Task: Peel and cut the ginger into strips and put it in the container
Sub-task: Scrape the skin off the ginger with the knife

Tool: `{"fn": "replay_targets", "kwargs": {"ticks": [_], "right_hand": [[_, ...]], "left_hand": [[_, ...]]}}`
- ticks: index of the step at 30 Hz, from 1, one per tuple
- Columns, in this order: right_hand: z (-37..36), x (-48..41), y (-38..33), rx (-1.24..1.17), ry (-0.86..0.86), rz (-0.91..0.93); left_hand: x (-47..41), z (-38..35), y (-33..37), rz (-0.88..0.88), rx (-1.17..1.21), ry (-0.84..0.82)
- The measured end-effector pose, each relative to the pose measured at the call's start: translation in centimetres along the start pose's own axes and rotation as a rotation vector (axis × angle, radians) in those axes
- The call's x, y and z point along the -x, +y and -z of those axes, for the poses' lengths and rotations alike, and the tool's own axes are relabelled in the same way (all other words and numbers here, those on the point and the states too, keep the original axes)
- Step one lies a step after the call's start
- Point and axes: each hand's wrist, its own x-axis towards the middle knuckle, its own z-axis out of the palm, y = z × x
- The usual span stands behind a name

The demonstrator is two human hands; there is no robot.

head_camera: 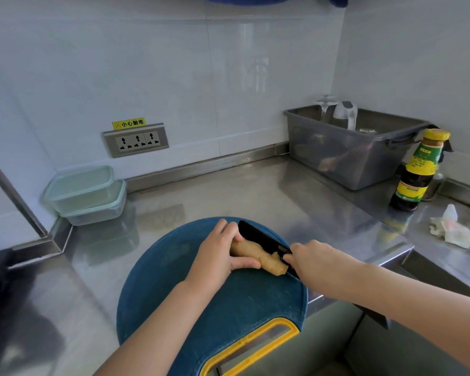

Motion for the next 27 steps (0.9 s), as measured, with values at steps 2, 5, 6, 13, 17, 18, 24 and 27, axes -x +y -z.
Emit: {"fn": "replay_targets", "kwargs": {"ticks": [2,5,6,13,17,18,24,27], "right_hand": [[0.3,-0.1,0.5,-0.035,-0.016,0.015],[1.3,0.1,1.0,-0.182,-0.027,-0.017],[1.8,0.3,1.2,-0.213,-0.012,-0.018],[3.2,0.7,3.2,-0.212,0.129,-0.019],[3.2,1.9,4.7,-0.245,0.174,-0.031],[3.0,2.2,5.0,-0.246,0.195,-0.032],[2.5,3.0,6.1,-0.324,0.217,-0.069],[2.4,3.6,6.5,-0.399,0.190,-0.093]], "left_hand": [[0.1,0.1,0.0,-0.009,-0.023,0.000],[0.4,0.2,0.3,-0.011,-0.055,-0.007],[0.5,0.2,0.4,-0.006,-0.063,-0.002],[0.8,0.4,1.1,0.028,-0.143,-0.026],[1.2,0.6,2.0,0.022,-0.201,-0.056],[1.2,0.8,2.2,0.012,-0.214,-0.065],[1.3,1.9,2.8,-0.048,-0.300,-0.124],[0.9,2.7,3.4,-0.069,-0.420,-0.182]]}}
